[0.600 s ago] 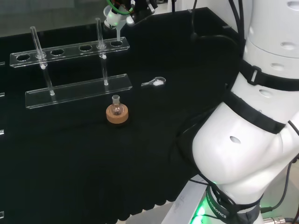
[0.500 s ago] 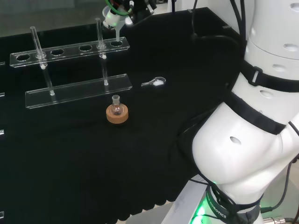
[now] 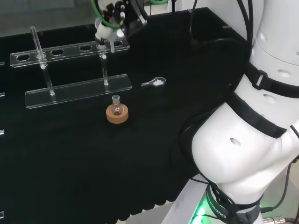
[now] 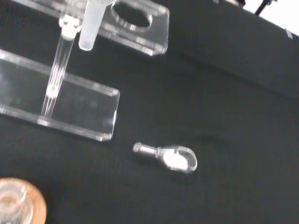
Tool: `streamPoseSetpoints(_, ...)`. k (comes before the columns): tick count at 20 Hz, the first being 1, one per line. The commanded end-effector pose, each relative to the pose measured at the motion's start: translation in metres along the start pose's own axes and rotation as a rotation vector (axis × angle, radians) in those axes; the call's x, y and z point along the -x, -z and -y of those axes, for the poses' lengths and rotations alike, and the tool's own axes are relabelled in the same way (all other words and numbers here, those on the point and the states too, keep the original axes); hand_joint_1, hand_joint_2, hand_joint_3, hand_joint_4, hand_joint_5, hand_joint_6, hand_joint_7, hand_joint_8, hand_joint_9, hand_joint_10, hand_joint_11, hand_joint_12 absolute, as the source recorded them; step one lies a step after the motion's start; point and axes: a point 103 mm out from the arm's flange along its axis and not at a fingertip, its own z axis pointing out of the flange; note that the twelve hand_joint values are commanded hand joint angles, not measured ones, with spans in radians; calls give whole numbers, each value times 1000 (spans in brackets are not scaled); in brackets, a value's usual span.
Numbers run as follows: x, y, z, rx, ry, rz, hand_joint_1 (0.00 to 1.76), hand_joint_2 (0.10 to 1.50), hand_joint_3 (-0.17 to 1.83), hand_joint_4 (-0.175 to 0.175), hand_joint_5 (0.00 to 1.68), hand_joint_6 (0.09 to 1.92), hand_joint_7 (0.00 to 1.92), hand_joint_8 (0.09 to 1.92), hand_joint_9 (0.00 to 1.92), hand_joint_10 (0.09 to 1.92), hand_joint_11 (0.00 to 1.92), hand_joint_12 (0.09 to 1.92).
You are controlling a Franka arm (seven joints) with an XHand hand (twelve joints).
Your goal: Place the funnel on the round-bottom flask.
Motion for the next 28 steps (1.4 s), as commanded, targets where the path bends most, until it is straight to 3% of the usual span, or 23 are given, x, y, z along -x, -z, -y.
streamPoseSetpoints(1,-34,-32,43,-40,11,20,650,836,407,-63,551,97,685,818,1016,658,624,1242)
streamPoseSetpoints(18,-71,-69,49,-111,22,42,653,831,419,-63,553,102,683,818,1016,660,622,1241)
streamPoseSetpoints(28,-67,-91,41,-131,36,18,654,830,424,-64,555,106,682,818,1017,660,623,1241)
